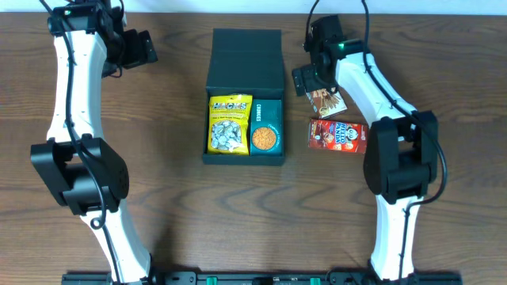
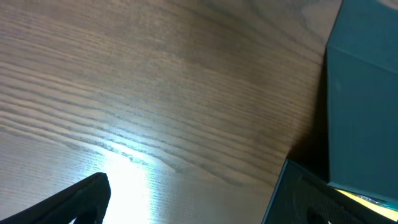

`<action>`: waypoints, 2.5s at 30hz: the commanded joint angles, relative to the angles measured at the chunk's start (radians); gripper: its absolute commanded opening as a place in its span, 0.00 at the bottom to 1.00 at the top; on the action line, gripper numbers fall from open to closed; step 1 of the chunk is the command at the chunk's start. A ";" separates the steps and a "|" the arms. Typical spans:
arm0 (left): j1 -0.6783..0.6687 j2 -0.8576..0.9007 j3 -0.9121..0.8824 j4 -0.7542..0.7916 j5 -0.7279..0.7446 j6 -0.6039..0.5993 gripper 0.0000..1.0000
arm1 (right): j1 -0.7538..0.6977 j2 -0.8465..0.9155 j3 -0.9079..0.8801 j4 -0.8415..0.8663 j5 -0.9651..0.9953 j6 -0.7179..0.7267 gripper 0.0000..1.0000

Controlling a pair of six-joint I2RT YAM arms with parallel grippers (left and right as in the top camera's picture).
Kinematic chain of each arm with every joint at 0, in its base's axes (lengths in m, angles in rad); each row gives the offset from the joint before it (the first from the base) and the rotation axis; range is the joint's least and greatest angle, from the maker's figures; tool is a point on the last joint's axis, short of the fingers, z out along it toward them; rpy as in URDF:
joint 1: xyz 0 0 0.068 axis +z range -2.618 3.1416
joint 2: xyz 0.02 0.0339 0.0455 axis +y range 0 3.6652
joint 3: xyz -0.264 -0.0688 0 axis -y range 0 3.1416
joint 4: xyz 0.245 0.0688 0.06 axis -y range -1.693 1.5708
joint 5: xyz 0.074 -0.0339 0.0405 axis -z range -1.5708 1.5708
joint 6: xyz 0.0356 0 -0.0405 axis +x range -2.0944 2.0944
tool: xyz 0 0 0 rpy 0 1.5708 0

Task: Pack container
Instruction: 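Grasp the brown Pocky box with the right gripper and lift it, then carry the Pocky box with the right gripper and lower it into the box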

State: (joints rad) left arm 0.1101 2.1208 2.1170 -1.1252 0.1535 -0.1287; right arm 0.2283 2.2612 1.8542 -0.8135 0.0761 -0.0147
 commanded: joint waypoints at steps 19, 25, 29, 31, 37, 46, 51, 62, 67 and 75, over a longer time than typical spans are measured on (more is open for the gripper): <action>0.000 0.000 -0.009 -0.001 0.000 0.017 0.95 | -0.064 0.096 0.014 -0.034 -0.089 -0.117 0.99; 0.000 0.000 -0.009 0.001 0.000 0.017 0.95 | -0.064 0.096 0.014 -0.041 -0.093 -0.117 0.86; 0.000 0.000 -0.009 0.000 0.000 0.017 0.95 | -0.063 0.096 0.014 -0.042 -0.097 -0.109 0.78; 0.000 0.000 -0.009 0.000 0.000 0.017 0.95 | -0.063 0.094 0.019 -0.050 -0.111 -0.074 0.75; 0.000 0.000 -0.009 0.001 0.000 0.017 0.95 | -0.062 0.092 0.141 -0.122 -0.163 -0.030 0.69; 0.000 0.000 -0.009 0.000 0.000 0.017 0.95 | -0.005 0.092 0.515 -0.326 -0.164 0.024 0.69; 0.000 0.000 -0.009 0.000 0.000 0.017 0.95 | 0.092 0.092 0.618 -0.428 -0.186 0.153 0.68; 0.002 0.000 -0.009 0.009 -0.060 0.017 0.96 | 0.359 0.092 0.592 -0.534 -0.108 0.504 0.65; 0.003 0.000 -0.009 0.012 -0.060 0.016 0.95 | 0.433 0.095 0.531 -0.533 -0.040 0.661 0.62; 0.010 0.000 -0.009 0.014 -0.060 0.015 0.96 | 0.483 0.095 0.381 -0.453 -0.039 0.815 0.57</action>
State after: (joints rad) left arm 0.1116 2.1208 2.1170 -1.1107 0.1043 -0.1261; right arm 0.6956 2.3615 2.2601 -1.2781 0.0101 0.7231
